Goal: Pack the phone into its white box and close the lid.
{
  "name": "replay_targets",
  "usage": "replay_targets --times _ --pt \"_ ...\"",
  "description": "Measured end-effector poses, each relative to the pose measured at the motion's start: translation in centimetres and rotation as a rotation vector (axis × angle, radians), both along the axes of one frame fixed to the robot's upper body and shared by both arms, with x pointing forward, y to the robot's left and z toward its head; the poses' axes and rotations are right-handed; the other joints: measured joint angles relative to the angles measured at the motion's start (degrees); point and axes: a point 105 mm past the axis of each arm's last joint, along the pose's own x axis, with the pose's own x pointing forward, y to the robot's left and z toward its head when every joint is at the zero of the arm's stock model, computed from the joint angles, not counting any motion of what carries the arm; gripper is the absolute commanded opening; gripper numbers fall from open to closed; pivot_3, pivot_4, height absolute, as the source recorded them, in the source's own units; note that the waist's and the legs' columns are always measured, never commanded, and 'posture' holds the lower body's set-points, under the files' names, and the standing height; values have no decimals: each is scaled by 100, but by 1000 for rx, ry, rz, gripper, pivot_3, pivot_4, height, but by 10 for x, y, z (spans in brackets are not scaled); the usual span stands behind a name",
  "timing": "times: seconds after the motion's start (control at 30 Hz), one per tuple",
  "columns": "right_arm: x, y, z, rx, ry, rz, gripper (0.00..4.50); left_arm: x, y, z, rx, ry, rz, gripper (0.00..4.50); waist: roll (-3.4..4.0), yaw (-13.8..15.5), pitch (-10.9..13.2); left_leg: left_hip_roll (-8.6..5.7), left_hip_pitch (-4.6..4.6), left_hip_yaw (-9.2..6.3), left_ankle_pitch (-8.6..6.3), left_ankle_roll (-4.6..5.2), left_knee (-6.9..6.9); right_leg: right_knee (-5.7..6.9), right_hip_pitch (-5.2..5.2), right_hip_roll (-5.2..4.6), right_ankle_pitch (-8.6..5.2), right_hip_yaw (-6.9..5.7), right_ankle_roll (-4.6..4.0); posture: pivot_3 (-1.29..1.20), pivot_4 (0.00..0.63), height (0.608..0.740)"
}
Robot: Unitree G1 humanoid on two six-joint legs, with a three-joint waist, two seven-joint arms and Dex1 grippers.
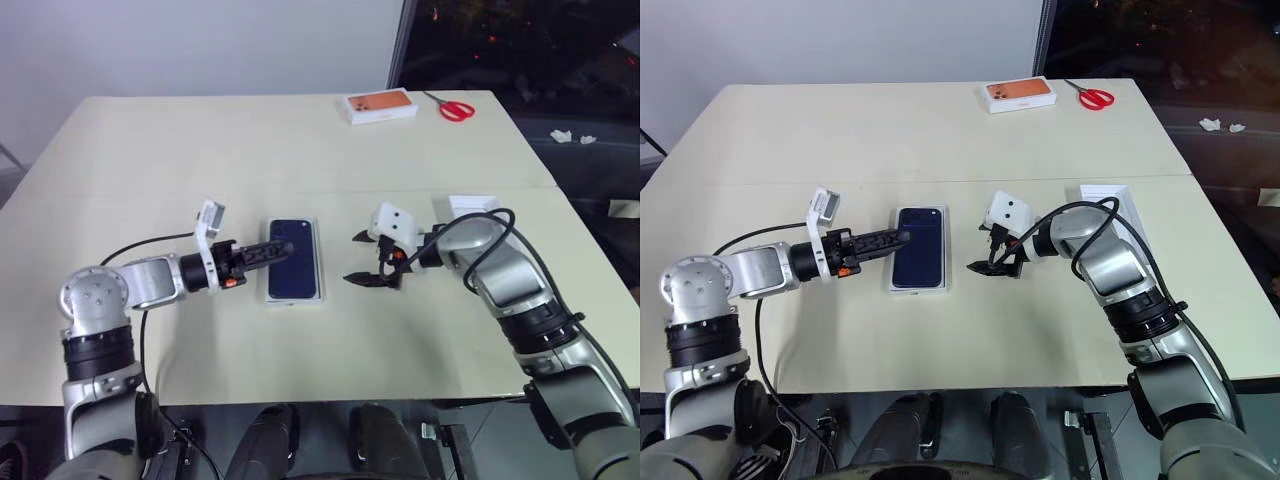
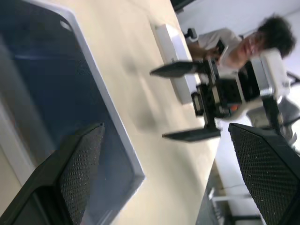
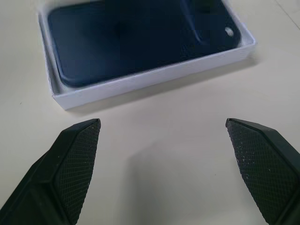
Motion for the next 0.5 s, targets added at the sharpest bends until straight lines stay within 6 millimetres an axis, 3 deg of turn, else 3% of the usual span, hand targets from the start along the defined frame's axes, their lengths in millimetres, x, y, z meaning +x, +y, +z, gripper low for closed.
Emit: replay_targets --times 0.1,0.3,0.4,0.5 --pt "1 0 2 5 -16 1 4500 -1 11 -2 45 -19 34 4454 1 1 0 4 3 -2 -3 6 -1 4 0 4 0 -2 0 0 150 740" --pt "3 -1 0 9 -10 -9 4500 6 39 -27 180 -41 157 4454 3 29 1 2 1 -2 -4 8 -2 0 1 0 0 -2 -2 0 150 740" --pt "5 1 -2 25 4 -16 3580 18 51 -28 237 -102 243 3585 3 29 1 1 2 -1 -6 10 -1 -2 4 -2 2 -2 -5 0 150 740" --pt "9 -1 -6 33 9 -41 2018 23 57 -36 292 -118 277 2057 3 18 1 1 1 -1 -6 11 -5 -4 1 -2 2 -1 -5 0 150 740"
